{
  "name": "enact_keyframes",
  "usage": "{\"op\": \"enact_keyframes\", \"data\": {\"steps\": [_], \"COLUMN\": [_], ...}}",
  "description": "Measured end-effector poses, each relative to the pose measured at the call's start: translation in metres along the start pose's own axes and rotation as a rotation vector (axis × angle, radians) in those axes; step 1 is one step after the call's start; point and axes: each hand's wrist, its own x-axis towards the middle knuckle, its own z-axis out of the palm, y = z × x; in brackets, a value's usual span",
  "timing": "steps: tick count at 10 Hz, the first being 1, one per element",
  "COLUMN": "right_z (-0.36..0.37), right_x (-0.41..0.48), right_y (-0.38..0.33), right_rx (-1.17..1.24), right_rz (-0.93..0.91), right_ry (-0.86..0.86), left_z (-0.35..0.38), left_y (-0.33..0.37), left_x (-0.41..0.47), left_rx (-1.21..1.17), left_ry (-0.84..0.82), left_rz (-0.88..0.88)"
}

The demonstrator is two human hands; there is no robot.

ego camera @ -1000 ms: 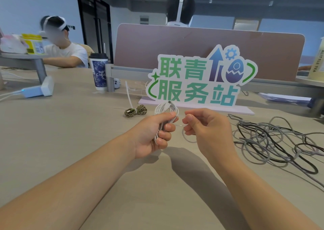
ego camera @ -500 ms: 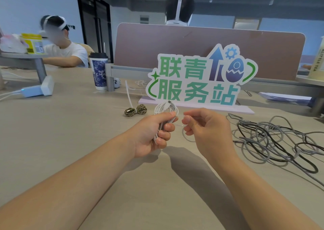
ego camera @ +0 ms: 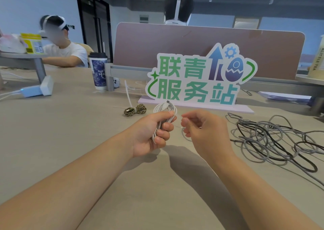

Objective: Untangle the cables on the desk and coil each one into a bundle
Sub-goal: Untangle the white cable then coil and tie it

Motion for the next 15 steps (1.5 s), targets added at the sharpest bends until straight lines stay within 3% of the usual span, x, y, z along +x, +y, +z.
{"op": "enact_keyframes", "data": {"steps": [4, 10, 15], "right_z": [-0.0009, 0.0012, 0.0001], "right_x": [-0.0014, -0.0022, -0.0024], "right_y": [-0.0010, 0.0004, -0.0021], "right_rx": [0.024, 0.060, 0.036], "right_rz": [-0.068, 0.019, -0.028], "right_ry": [0.039, -0.012, 0.056], "left_z": [-0.0003, -0.0001, -0.0006], "left_y": [0.0000, 0.0004, 0.0008], "left_x": [0.0005, -0.0012, -0.0011], "left_rx": [-0.016, 0.037, 0.011], "left_ry": [0.004, 0.021, 0.007], "left_rz": [-0.016, -0.017, -0.021]}}
